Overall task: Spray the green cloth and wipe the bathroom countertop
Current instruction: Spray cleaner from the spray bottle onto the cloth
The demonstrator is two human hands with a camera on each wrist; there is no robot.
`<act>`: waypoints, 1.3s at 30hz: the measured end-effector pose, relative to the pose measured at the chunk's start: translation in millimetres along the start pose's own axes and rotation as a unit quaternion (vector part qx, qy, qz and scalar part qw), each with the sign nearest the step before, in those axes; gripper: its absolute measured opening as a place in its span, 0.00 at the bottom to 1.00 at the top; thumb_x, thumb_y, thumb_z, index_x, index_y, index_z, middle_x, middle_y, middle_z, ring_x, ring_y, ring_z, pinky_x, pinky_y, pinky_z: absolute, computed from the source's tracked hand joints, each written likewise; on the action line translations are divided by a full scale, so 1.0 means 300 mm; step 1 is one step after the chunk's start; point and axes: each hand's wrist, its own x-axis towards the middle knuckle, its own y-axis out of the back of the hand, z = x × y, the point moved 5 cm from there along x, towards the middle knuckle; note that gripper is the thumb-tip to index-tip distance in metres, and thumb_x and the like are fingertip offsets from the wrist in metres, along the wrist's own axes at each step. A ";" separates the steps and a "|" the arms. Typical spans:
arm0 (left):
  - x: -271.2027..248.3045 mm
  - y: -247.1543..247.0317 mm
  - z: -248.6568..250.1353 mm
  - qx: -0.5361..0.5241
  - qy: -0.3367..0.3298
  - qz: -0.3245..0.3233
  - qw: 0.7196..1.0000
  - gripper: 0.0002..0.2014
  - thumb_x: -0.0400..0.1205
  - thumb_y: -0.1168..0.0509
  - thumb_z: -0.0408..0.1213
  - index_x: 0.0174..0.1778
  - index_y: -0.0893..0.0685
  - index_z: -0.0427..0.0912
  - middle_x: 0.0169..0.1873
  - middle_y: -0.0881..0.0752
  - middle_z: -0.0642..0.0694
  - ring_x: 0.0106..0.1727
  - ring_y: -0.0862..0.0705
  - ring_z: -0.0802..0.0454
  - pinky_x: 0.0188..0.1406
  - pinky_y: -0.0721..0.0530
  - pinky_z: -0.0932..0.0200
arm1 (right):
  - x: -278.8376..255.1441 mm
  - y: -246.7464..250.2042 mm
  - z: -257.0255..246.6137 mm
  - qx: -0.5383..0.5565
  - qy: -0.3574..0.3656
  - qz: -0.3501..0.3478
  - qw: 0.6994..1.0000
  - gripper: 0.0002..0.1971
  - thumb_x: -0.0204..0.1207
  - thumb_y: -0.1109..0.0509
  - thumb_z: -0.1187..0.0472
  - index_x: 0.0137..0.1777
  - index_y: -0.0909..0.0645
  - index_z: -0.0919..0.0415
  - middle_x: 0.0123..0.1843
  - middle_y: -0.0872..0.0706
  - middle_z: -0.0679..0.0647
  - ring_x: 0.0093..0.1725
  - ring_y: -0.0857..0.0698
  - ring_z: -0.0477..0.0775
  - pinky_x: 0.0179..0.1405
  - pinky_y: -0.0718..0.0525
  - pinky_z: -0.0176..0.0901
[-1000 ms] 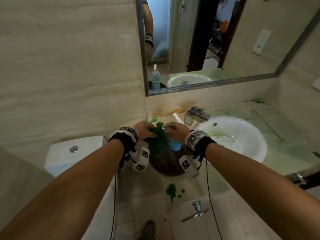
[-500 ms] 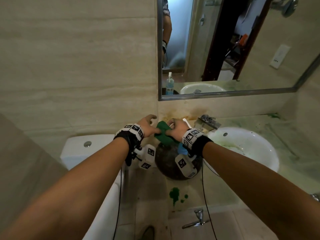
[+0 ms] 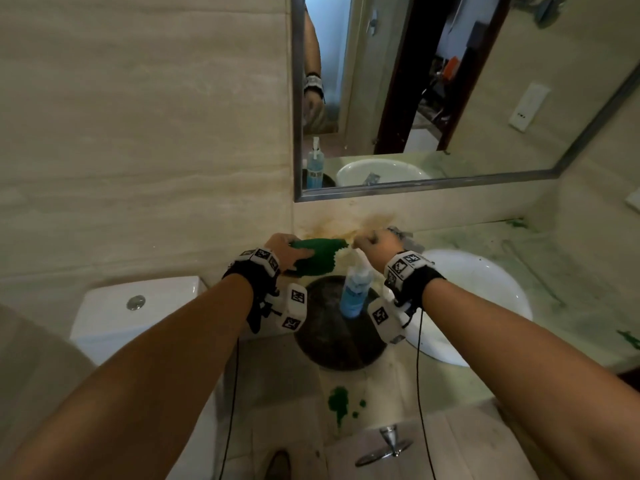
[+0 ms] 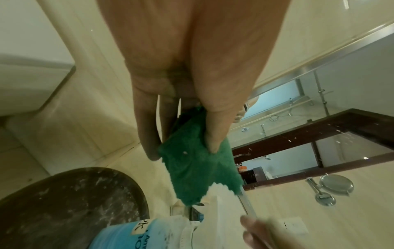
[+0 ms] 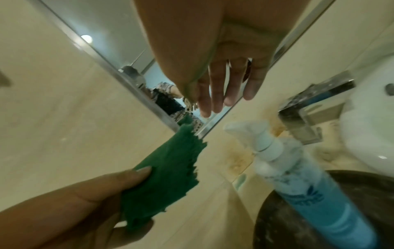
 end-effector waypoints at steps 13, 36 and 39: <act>0.223 -0.031 -0.062 0.028 0.063 -0.003 0.998 0.23 0.81 0.30 0.34 0.70 0.22 0.29 0.66 0.18 0.31 0.66 0.18 0.34 0.57 0.20 0.57 | 0.065 -0.131 0.270 0.051 -0.099 -0.062 0.992 0.43 0.66 0.18 0.60 0.81 0.35 0.55 0.76 0.24 0.55 0.74 0.24 0.59 0.70 0.24 0.47; 0.237 0.033 -0.032 -0.153 0.092 -0.074 0.981 0.18 0.84 0.36 0.29 0.71 0.22 0.31 0.66 0.18 0.28 0.67 0.18 0.31 0.64 0.18 0.35 | 0.143 -0.215 0.071 -0.022 -0.010 0.044 0.999 0.11 0.68 0.28 0.62 0.51 0.16 0.52 0.43 0.15 0.52 0.44 0.15 0.59 0.45 0.16 0.47; 0.228 0.049 -0.001 -0.161 0.078 -0.081 0.981 0.17 0.85 0.39 0.27 0.71 0.23 0.31 0.68 0.20 0.28 0.67 0.19 0.31 0.63 0.18 0.38 | 0.129 -0.205 0.017 -0.054 -0.018 0.005 0.998 0.08 0.71 0.28 0.61 0.50 0.19 0.54 0.43 0.16 0.53 0.42 0.17 0.58 0.40 0.20 0.43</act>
